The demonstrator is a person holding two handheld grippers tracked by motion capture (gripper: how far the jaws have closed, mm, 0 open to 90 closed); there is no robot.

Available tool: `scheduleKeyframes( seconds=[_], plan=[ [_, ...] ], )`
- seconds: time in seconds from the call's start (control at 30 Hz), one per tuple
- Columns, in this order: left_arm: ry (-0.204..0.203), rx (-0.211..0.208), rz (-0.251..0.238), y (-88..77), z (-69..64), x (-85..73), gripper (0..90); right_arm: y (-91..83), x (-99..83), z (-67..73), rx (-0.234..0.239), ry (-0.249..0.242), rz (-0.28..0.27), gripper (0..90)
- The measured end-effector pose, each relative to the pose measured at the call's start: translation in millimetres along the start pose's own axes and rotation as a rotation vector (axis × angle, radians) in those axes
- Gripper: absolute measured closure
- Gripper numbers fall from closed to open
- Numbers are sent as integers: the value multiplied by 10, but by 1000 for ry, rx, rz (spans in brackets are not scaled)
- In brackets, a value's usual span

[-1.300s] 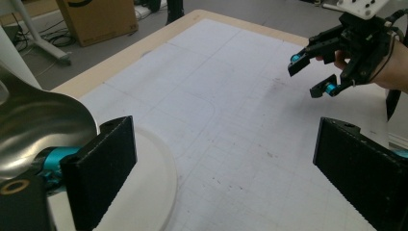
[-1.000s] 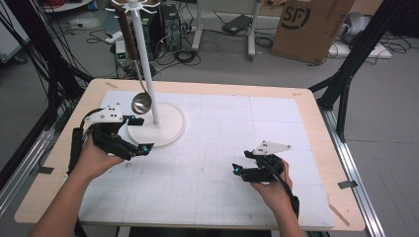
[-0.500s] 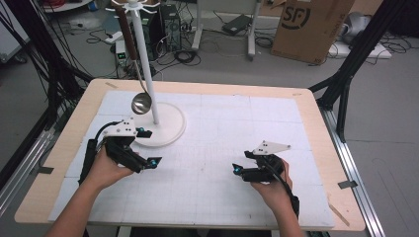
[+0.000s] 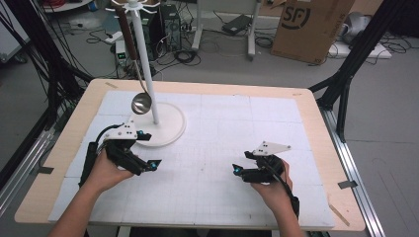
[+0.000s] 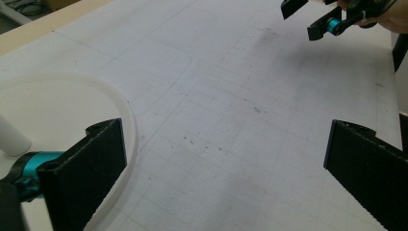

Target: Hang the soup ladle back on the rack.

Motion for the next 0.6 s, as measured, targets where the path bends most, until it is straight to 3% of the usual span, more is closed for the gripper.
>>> scheduleKeyframes(
  seconds=[0.4,0.6],
  plan=[
    [0,33,48,67,11,-29,16,7,-13,-6,0,-2,5,327],
    [-26,30,46,120,12,-80,16,-4,-40,6,-4,2,16,327]
  ],
)
Point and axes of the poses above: each handheld gripper's, and its own axes: y roughly forward along the jaws, x roughly out of its top, z roughly to its left, the point moved 1 cm from there along y, roughly forward along the jaws, and after that the axes turned 3 degrees about y, right-handed, at the moved point
